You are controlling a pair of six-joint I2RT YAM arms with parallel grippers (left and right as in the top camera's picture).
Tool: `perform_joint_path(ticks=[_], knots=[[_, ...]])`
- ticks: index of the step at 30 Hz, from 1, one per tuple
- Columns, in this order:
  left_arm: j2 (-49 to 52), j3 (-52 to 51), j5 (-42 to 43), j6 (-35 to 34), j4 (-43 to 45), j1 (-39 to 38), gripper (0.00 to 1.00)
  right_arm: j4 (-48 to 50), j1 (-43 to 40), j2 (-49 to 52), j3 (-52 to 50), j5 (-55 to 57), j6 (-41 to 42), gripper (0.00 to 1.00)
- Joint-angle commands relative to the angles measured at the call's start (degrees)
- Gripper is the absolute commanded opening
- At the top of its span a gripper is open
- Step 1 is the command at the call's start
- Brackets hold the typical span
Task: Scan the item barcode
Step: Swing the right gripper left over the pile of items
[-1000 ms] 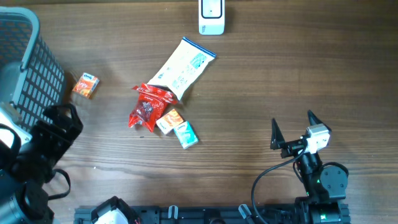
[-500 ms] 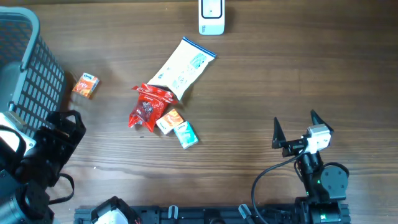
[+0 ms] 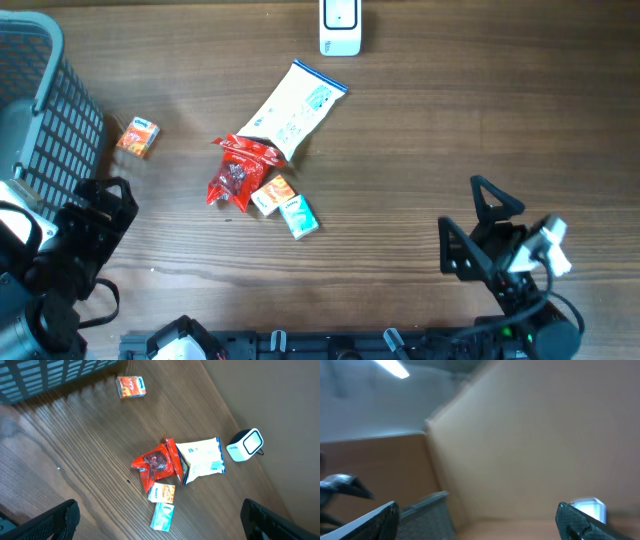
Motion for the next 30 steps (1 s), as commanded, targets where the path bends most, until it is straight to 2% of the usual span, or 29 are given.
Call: perform_joint_path(ticks=[1,4,8,12,15,18,20,23,27,30], knots=[[0.1,0.3,-0.2,-0.5,0.0,0.4,1.00,0.0,-0.2,0.3,3.6,-2.9,2.3,1.00],[0.1,0.3,-0.2,-0.5,0.0,0.4,1.00,-6.8,-0.2,2.8,10.0,-2.8,-4.6,1.00],[0.1,0.3,-0.2,-0.5,0.0,0.4,1.00,-20.7,-0.2,11.9,22.9,-6.2,-16.3,1.00],[0.1,0.3,-0.2,-0.5,0.0,0.4,1.00,-39.1,-0.2,27.6,39.8,-13.7,-28.2,1.00],[0.1,0.3,-0.2,-0.5,0.0,0.4,1.00,-60.4,0.0,43.5,55.9,-20.1,-38.9,1.00],[0.1,0.3,-0.2,-0.5,0.0,0.4,1.00,-78.4,2.1,56.4,68.7,-18.7,-47.4,1.00],[0.1,0.3,-0.2,-0.5,0.0,0.4,1.00,-86.2,5.0,63.9,75.0,-15.0,-51.8,1.00],[0.1,0.3,-0.2,-0.5,0.0,0.4,1.00,-89.5,11.1,72.8,79.0,-9.6,-53.3,1.00],[0.1,0.3,-0.2,-0.5,0.0,0.4,1.00,-86.1,20.3,81.7,79.2,-4.2,-53.3,1.00],[0.1,0.3,-0.2,-0.5,0.0,0.4,1.00,-82.4,26.3,87.1,79.3,4.0,-53.4,1.00]])
